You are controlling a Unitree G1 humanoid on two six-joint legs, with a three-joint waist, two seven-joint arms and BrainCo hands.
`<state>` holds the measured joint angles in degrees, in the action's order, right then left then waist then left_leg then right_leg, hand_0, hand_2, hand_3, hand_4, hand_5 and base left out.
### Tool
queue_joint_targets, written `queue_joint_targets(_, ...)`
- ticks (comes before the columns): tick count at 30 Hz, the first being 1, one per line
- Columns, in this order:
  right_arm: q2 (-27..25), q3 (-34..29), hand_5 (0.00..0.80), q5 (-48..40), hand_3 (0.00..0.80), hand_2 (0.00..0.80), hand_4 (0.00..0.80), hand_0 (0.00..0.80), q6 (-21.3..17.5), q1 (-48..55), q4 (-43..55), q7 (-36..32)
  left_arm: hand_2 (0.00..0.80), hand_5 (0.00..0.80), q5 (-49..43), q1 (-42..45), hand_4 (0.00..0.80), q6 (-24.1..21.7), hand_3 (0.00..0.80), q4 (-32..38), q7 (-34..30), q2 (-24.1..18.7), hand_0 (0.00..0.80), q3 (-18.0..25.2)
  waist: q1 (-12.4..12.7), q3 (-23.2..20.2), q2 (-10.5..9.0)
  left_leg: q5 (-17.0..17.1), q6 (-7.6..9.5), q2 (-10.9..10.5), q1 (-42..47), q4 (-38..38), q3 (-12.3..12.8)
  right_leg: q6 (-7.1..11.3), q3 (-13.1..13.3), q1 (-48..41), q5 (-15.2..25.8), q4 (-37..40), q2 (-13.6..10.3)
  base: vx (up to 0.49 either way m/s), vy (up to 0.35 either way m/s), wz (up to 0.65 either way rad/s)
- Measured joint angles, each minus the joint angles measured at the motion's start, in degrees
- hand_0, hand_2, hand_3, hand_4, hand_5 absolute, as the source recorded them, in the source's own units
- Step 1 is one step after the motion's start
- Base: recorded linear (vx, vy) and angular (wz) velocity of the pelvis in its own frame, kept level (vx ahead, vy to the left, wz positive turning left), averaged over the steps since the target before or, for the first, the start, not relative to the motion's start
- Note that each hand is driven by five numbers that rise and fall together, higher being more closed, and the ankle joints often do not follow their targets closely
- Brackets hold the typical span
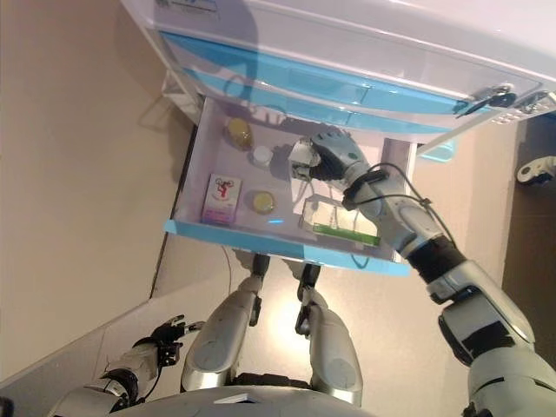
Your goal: Open the drawer and pick up the medicine
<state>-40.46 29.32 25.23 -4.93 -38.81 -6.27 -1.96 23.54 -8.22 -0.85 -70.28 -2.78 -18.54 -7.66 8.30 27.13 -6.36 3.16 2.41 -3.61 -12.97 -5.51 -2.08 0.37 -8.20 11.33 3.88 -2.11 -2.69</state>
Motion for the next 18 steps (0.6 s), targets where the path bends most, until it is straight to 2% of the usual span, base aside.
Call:
queue_joint_targets(3, -1.8, -2.8, 0.8, -4.5, 0.8, 0.8, 0.8, 0.8, 0.0, 2.1, 7.3, -6.8, 0.0, 0.0, 0.0, 1.6, 0.0, -0.6, 0.0, 0.0, 0.0, -0.2, 0.0, 1.0, -2.2, -0.9, -1.42, -0.3, 0.2, 0.2, 1.6, 0.3, 0.9, -0.02, 1.2, -1.0, 0.0, 0.1, 0.3, 0.052, -0.014, -0.2)
queue_joint_targets(6, -4.1, -4.3, 0.8, -14.6, 0.8, 0.8, 0.8, 0.8, 0.8, 4.3, 14.7, -18.9, 0.0, 0.0, -0.1, 2.8, 0.0, -0.6, 0.0, -0.2, -0.2, -0.8, 0.0, 1.9, -3.4, -2.5, -3.35, -0.8, -0.09, 0.7, 2.6, 0.7, 2.1, -0.03, 2.4, -1.5, 0.0, 0.2, 0.4, 0.049, -0.015, -0.25)
queue_joint_targets(8, -4.9, -4.5, 0.8, -26.3, 0.8, 0.8, 0.8, 0.8, 4.2, 5.9, 18.0, -27.8, 0.0, 0.0, -0.1, 2.9, 0.0, -0.6, 0.0, -0.3, -0.4, -1.0, 0.0, 2.0, -4.1, -3.9, -3.89, -0.9, -0.14, 0.8, 3.2, 0.9, 2.4, -0.04, 2.8, -1.9, 0.0, 0.5, 0.6, 0.057, -0.006, -0.12)
queue_joint_targets(10, -4.8, -4.5, 0.8, -34.5, 0.8, 0.8, 0.8, 0.8, 6.9, 7.0, 18.2, -33.1, 0.0, 0.0, -0.1, 2.9, 0.0, -0.7, 0.0, -0.4, -0.5, -0.9, 0.0, 1.9, -4.2, -5.6, -3.76, -1.0, -0.06, 0.8, 3.5, 0.9, 2.9, -0.13, 3.0, -2.0, 0.1, 0.7, 0.6, 0.052, -0.008, -0.1)
queue_joint_targets(13, -4.8, -4.8, 0.8, -43.9, 0.8, 0.8, 0.8, 0.8, 9.5, 7.2, 17.3, -36.3, 0.0, 0.0, -0.1, 3.4, 0.0, -1.1, 0.0, -0.5, -0.6, -0.7, 0.0, 1.9, -4.2, -7.2, -2.8, -1.5, -0.01, 0.8, 5.2, 1.2, 3.3, -0.16, 3.0, -3.7, 0.1, 1.2, 0.5, 0.076, -0.005, -0.05)
queue_joint_targets(18, -4.9, -11.5, 0.8, -47.8, 0.8, 0.8, 0.8, 0.8, 9.4, 6.8, 14.8, -35.6, 0.0, 0.0, -0.3, 6.9, 0.0, -1.8, 0.0, -0.9, -0.6, 0.0, 0.0, 2.0, -4.1, -11.6, -1.04, -1.6, 0.07, 0.7, 6.4, 2.0, 3.4, -0.15, 3.1, -4.5, 0.1, 1.5, 0.5, 0.081, 0.01, -0.03)
